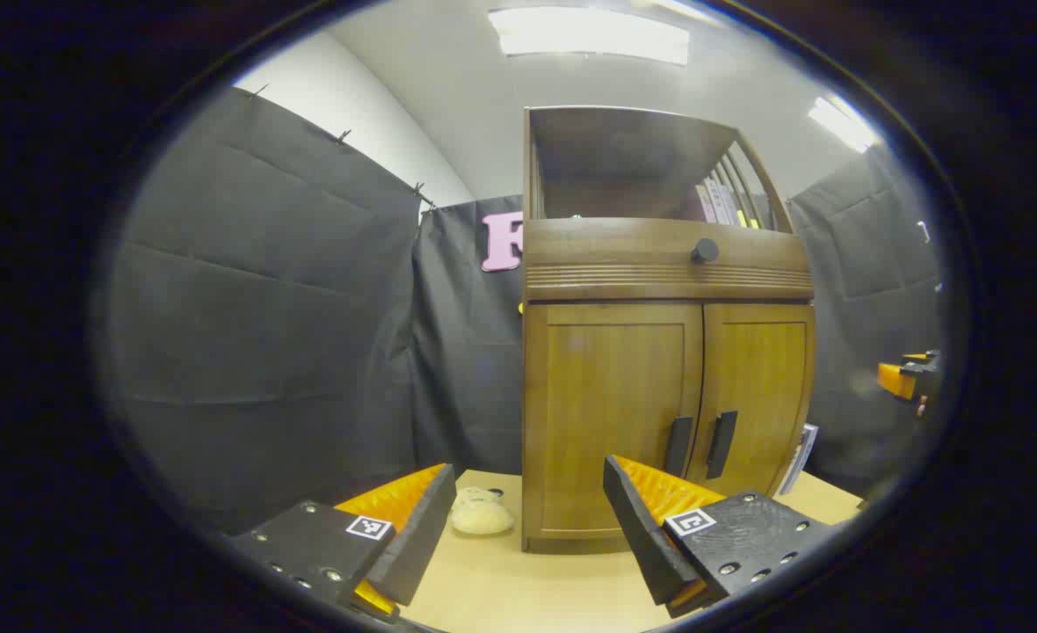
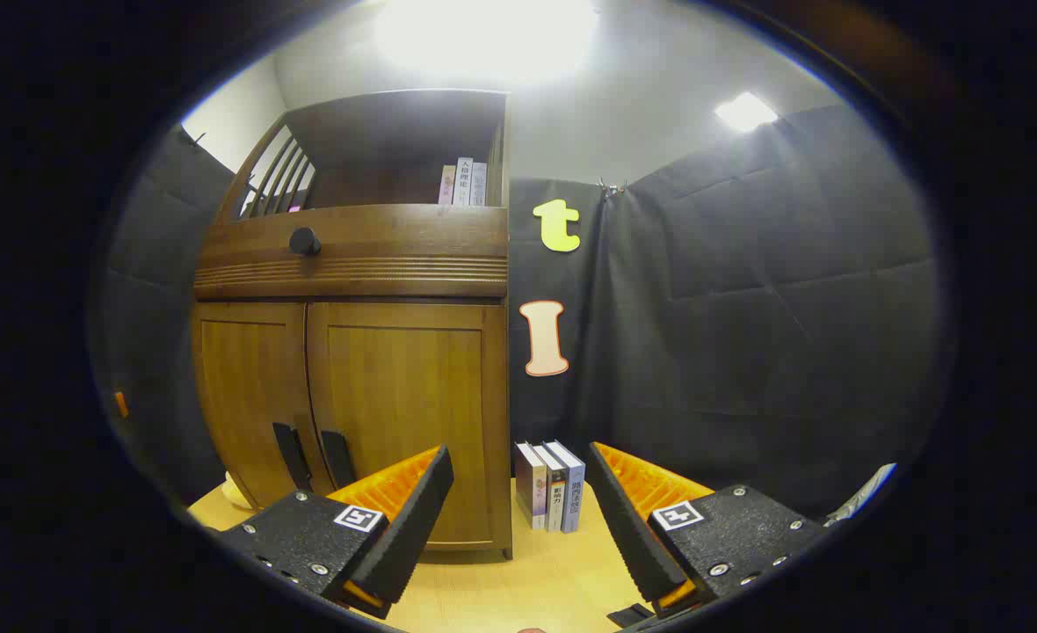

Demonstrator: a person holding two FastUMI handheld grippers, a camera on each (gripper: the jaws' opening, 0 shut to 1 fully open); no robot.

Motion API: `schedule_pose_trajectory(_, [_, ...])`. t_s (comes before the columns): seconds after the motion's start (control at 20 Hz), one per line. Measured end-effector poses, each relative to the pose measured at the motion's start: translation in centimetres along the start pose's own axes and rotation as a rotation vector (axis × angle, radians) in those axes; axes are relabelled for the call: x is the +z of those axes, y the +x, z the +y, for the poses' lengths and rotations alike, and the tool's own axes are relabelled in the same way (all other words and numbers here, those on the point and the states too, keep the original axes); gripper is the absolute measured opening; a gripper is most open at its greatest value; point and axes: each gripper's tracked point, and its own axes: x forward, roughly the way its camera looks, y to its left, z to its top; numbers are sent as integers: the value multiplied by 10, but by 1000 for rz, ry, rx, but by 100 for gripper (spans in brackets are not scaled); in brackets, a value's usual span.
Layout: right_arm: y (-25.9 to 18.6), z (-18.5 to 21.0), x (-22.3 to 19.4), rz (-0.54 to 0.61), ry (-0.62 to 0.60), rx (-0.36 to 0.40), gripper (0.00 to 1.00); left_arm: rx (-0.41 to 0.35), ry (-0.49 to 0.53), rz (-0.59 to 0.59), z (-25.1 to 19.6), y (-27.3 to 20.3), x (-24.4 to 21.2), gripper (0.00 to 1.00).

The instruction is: Open the right door of the double-door shoe cabinet with the right hand, and open the left door with the left hand.

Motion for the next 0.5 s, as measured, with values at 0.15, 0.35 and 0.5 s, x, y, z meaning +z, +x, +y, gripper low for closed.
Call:
schedule_pose_trajectory(0.15, [-2,0,-4,13,7,1,95,2,6,1,2,-3,-3,100])
schedule_pose_trajectory(0.35, [-4,2,-4,6,4,4,95,0,3,5,2,-5,-6,100])
schedule_pose_trajectory(0.5, [-4,5,-8,11,-5,8,95,4,0,15,3,-6,-12,100])
